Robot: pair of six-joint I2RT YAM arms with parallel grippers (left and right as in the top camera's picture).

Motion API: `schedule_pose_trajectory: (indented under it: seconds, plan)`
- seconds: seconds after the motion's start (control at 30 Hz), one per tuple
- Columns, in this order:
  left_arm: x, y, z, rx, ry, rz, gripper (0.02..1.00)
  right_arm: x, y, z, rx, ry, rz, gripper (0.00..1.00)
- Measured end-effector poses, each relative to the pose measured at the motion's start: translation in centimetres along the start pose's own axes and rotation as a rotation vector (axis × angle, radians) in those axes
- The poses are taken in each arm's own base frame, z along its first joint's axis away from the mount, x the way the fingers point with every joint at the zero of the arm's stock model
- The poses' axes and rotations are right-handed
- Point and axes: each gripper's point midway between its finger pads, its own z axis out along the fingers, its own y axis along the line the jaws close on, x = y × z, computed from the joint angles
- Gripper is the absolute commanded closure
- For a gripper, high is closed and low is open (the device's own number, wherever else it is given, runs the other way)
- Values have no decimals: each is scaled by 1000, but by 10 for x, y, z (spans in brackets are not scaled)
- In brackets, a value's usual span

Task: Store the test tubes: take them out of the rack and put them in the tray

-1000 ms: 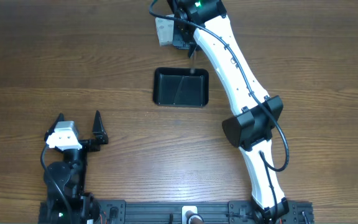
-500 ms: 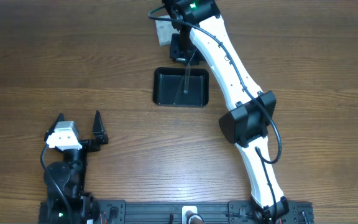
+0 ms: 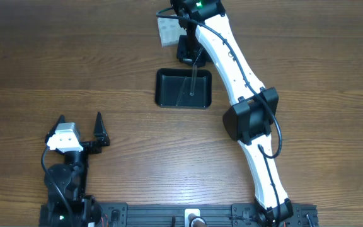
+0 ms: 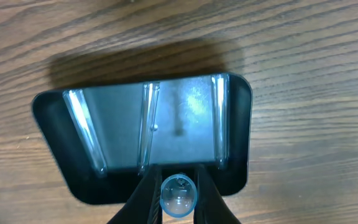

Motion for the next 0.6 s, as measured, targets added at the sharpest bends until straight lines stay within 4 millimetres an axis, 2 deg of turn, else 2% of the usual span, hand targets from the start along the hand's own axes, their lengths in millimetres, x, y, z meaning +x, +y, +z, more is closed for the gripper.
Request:
schedule_pose_trajectory:
  seconds: [0.4, 0.6]
  plan:
    - [0, 0, 0, 0, 0, 0, 20, -3, 2, 40, 34, 49, 0, 928]
    - [0, 0, 0, 0, 0, 0, 23, -2, 1, 51, 47, 68, 0, 923]
